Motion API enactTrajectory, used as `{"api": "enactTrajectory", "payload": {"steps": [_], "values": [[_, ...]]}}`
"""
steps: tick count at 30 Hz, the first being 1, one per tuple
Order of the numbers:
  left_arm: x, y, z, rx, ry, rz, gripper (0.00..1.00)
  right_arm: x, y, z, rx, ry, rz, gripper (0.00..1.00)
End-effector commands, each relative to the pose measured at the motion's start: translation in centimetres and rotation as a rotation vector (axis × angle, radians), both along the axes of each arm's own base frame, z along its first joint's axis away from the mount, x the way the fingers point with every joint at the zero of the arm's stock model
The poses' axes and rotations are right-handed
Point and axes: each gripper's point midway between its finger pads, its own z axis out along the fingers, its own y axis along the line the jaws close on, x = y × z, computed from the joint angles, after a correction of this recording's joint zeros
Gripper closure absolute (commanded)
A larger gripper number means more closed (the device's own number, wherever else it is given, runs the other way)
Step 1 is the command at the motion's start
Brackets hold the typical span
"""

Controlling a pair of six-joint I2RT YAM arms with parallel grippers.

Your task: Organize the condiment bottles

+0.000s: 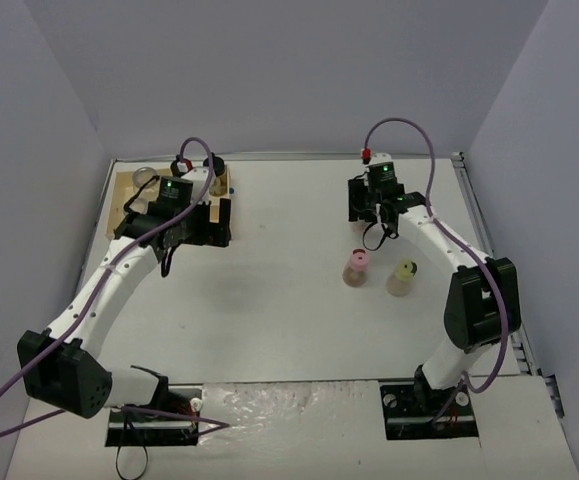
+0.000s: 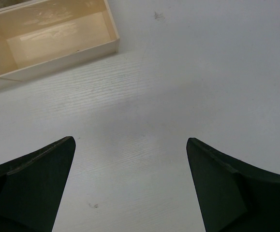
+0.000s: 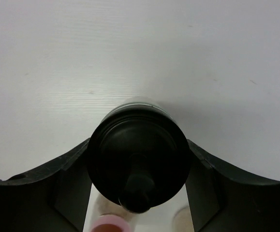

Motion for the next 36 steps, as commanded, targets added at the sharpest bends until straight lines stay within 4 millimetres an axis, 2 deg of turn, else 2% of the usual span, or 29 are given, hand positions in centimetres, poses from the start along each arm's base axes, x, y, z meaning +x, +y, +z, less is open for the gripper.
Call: {"api": "enactTrajectory", "payload": {"steps": [1,3,7,10,14,17,19,22,24,28,32,36], "values": [[0.5,1.1,2.3,-0.002,-0.113,0.051,0.03,2.6,10.2,3.4,0.024,-0.126,0.362,1.00],[0.1,1.7,2.1,-0.001,-0.117,0.076,0.03,2.2,14.0,3.4,0.030,-0.131,0.469,1.00],[-0.8,2.6,2.4,-0.004,-0.142,0.109,0.03,0.5,20.0,3.0,0.067,-0.123,0.644,1.00],[-1.3,3.2,2.2,-0.002,-0.154,0.125,0.03,-1.1,23.1,2.3,0.073,-0.114,0.740,1.00],[-1.8,3.5,2.2,-0.010,-0.165,0.130,0.03,-2.0,24.9,0.9,0.051,-0.096,0.778,0.96],[-1.8,3.2,2.1,-0.026,-0.170,0.126,0.03,-2.6,25.5,0.0,0.032,-0.083,0.794,0.91],[-1.8,3.1,2.1,-0.034,-0.170,0.122,0.03,-3.2,25.9,-0.4,0.017,-0.078,0.794,0.81],[-1.6,2.6,2.2,-0.053,-0.183,0.107,0.03,-3.5,26.0,-0.7,0.009,-0.073,0.790,0.59],[-1.5,1.9,1.9,-0.076,-0.189,0.076,0.03,-4.0,26.1,-0.7,0.009,-0.069,0.797,0.39],[-1.1,1.0,1.7,-0.111,-0.189,0.045,0.03,-4.8,26.0,-0.1,0.020,-0.072,0.809,0.13],[-0.7,0.2,2.2,-0.141,-0.206,0.021,0.03,-5.6,25.6,1.9,0.045,-0.106,0.814,0.02],[0.0,-0.5,2.7,-0.160,-0.230,-0.004,0.03,-6.7,24.3,4.6,0.062,-0.149,0.788,0.00]]}}
